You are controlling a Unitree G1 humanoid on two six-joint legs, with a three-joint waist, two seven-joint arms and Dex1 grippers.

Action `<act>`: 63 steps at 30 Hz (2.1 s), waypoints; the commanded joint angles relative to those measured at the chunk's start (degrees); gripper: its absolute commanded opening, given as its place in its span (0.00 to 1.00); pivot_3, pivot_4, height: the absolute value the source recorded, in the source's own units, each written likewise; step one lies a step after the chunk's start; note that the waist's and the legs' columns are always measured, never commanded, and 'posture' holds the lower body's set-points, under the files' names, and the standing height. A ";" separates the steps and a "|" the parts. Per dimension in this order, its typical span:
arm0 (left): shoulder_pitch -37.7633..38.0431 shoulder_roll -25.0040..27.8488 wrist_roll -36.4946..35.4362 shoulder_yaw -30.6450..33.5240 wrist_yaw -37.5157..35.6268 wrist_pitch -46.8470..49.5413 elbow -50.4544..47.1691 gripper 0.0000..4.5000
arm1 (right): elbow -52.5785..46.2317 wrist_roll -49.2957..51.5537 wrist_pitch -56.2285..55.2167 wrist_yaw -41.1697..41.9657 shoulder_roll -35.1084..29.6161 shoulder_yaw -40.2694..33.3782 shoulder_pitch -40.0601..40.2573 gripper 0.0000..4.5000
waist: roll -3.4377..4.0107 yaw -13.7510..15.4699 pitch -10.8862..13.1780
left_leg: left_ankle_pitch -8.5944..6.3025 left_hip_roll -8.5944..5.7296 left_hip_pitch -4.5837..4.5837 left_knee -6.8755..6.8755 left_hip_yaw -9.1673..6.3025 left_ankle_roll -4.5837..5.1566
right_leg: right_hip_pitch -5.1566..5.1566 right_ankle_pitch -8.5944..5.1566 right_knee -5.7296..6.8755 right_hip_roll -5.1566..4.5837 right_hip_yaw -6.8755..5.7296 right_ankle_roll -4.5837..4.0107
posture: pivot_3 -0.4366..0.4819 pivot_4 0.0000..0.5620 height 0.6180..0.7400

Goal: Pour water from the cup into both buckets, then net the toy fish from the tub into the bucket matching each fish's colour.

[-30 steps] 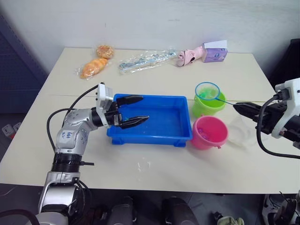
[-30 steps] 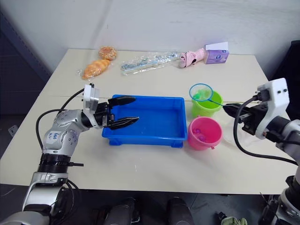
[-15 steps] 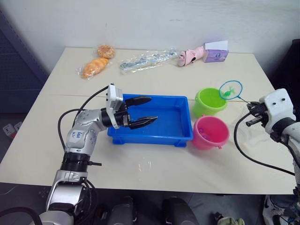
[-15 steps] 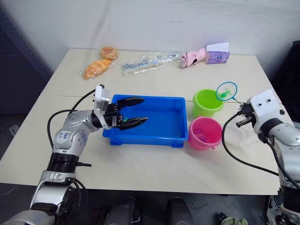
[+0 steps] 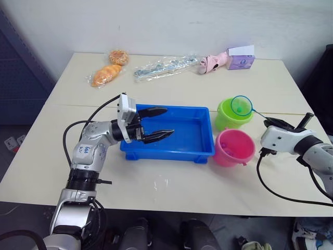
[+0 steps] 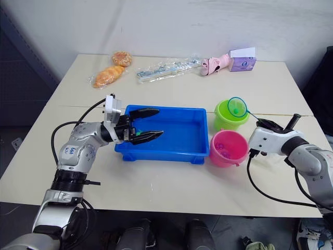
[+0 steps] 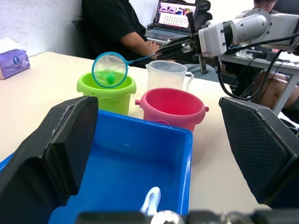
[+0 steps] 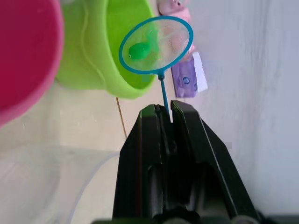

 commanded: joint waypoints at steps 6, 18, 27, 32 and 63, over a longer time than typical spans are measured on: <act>0.76 0.56 -0.30 0.61 -0.58 -1.76 -1.71 0.99 | 0.86 -4.62 -5.67 -7.33 0.38 -2.77 -1.05 0.00 | 0.00 -0.08 0.00 | 0.03 0.01 0.01 0.00 0.00 -0.04 | 0.00 0.00 0.01 0.02 0.00 0.00 | 0.48 0.27 1.00; 12.81 11.74 -1.55 13.43 -3.32 -9.37 -0.54 0.99 | -21.37 49.20 39.55 13.91 15.24 1.52 -14.82 0.00 | 0.02 -0.40 0.01 | 0.04 0.18 0.08 -0.02 -0.14 -0.06 | 0.04 0.00 0.06 0.10 -0.03 -0.02 | 0.48 0.27 1.00; 22.49 18.03 -1.34 20.01 1.11 -7.67 -4.61 0.99 | -19.86 44.45 59.13 8.71 21.07 19.71 -24.83 0.00 | 0.02 -0.02 0.01 | -0.20 -0.10 -0.03 -0.01 -0.27 0.25 | 0.02 0.01 -0.02 -0.34 -0.12 -0.06 | 0.48 0.27 1.00; 24.98 19.62 -2.07 21.14 2.12 -5.46 -7.17 0.99 | -14.90 38.56 59.25 7.24 24.28 26.07 -28.73 0.00 | 0.01 -0.39 0.00 | -0.26 -0.13 -0.04 -0.05 -0.23 0.24 | -0.02 0.01 -0.03 -0.34 -0.13 -0.06 | 0.48 0.27 1.00; 20.45 22.17 0.42 15.83 4.01 -0.54 -8.44 0.99 | -11.16 40.38 57.34 14.22 40.45 20.56 -28.66 0.00 | 0.01 -1.59 0.00 | -0.21 -0.13 -0.03 -0.49 -0.15 0.14 | -0.13 0.01 0.09 -0.28 -0.16 -0.05 | 0.48 0.27 1.00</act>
